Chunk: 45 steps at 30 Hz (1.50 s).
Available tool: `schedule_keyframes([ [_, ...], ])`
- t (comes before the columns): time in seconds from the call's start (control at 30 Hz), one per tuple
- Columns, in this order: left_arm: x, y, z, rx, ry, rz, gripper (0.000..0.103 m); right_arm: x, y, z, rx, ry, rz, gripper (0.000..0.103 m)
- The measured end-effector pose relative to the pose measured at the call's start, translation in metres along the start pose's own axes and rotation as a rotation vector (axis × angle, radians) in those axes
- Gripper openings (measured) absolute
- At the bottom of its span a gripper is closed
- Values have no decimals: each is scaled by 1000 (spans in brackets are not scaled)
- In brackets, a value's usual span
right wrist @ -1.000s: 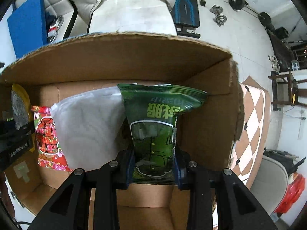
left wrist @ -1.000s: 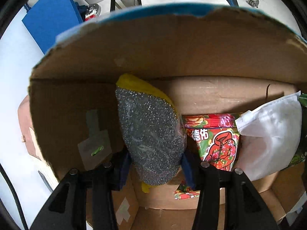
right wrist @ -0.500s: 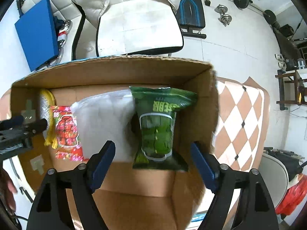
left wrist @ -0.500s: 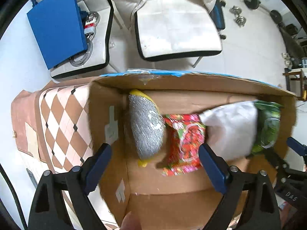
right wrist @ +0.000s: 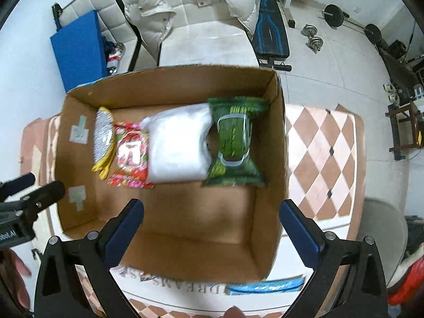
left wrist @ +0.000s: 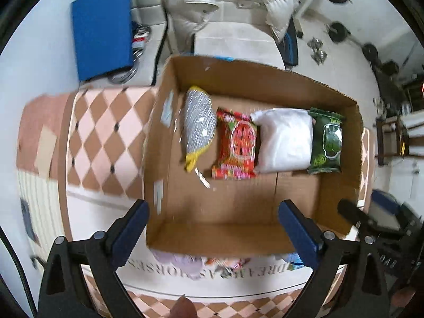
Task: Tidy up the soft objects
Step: 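Grasp the lavender cloth with the left gripper while the right gripper grasps the blue-white milk packet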
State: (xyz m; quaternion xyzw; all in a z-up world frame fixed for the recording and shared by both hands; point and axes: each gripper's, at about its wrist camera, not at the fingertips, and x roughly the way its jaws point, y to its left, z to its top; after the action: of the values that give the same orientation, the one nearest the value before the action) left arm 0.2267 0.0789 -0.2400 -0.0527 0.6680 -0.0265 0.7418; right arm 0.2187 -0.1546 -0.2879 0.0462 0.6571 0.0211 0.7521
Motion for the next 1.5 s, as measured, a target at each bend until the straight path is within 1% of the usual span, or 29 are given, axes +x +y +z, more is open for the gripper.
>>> schedule_keyframes([
  [0.1, -3, 10, -31, -48, -31, 12, 100, -5, -1, -31, 6, -5, 47, 103],
  [0.13, -3, 14, -41, -68, -38, 14, 100, -6, -2, -47, 12, -9, 62, 103],
  [0.23, 6, 29, -73, -138, -37, 18, 100, -7, -10, -80, 53, -20, 96, 103],
  [0.3, 16, 41, -91, -192, -24, 16, 100, -4, -21, -104, 118, -23, 118, 103],
  [0.33, 23, 48, -101, -228, -12, 9, 100, 0, -34, -118, 181, -19, 148, 103],
  [0.37, 32, 57, -110, -269, 6, -8, 100, 4, -42, -126, 230, -14, 167, 103],
  [0.4, 39, 62, -115, -296, 23, -18, 100, 10, -52, -134, 284, -3, 184, 103],
  [0.43, 49, 69, -121, -324, 46, -34, 100, 21, -66, -144, 368, 16, 213, 103],
  [0.47, 58, 74, -126, -349, 69, -52, 100, 28, -73, -150, 412, 30, 228, 103],
  [0.53, 77, 80, -133, -392, 102, -76, 100, 48, -84, -159, 477, 59, 232, 103],
  [0.7, 114, 84, -134, -422, 135, -56, 96, 83, -95, -163, 564, 83, 202, 103],
  [0.8, 129, 85, -131, -421, 148, -41, 92, 98, -93, -161, 605, 91, 190, 100],
  [0.9, 138, 84, -127, -407, 153, -17, 92, 111, -87, -156, 616, 110, 172, 90],
  [0.93, 141, 84, -127, -401, 157, -10, 92, 116, -85, -156, 621, 117, 168, 85],
  [0.97, 143, 84, -126, -394, 163, -7, 92, 119, -83, -155, 621, 124, 161, 79],
  [1.0, 146, 83, -127, -389, 172, -7, 92, 122, -81, -154, 620, 133, 152, 76],
  [1.03, 148, 83, -128, -384, 177, -5, 92, 126, -79, -154, 616, 136, 149, 70],
  [1.07, 150, 82, -128, -376, 182, -2, 92, 127, -77, -153, 606, 141, 138, 62],
  [1.1, 152, 80, -129, -361, 187, 4, 92, 128, -75, -152, 592, 145, 127, 58],
  [1.13, 152, 80, -130, -353, 189, 9, 92, 128, -71, -150, 561, 149, 104, 49],
  [1.17, 153, 79, -132, -343, 192, 14, 92, 127, -68, -148, 528, 155, 95, 44],
  [1.2, 154, 77, -134, -329, 198, 16, 92, 127, -65, -147, 490, 164, 90, 41],
  [1.27, 155, 77, -134, -313, 206, 15, 92, 126, -55, -145, 370, 194, 73, 31],
  [1.33, 155, 77, -139, -295, 212, 17, 92, 124, -45, -148, 249, 224, 46, 27],
  [1.4, 155, 77, -145, -277, 217, 19, 92, 122, -36, -154, 143, 253, 21, 25],
  [1.5, 158, 78, -150, -280, 232, 3, 92, 121, -28, -163, 41, 293, -7, 23],
])
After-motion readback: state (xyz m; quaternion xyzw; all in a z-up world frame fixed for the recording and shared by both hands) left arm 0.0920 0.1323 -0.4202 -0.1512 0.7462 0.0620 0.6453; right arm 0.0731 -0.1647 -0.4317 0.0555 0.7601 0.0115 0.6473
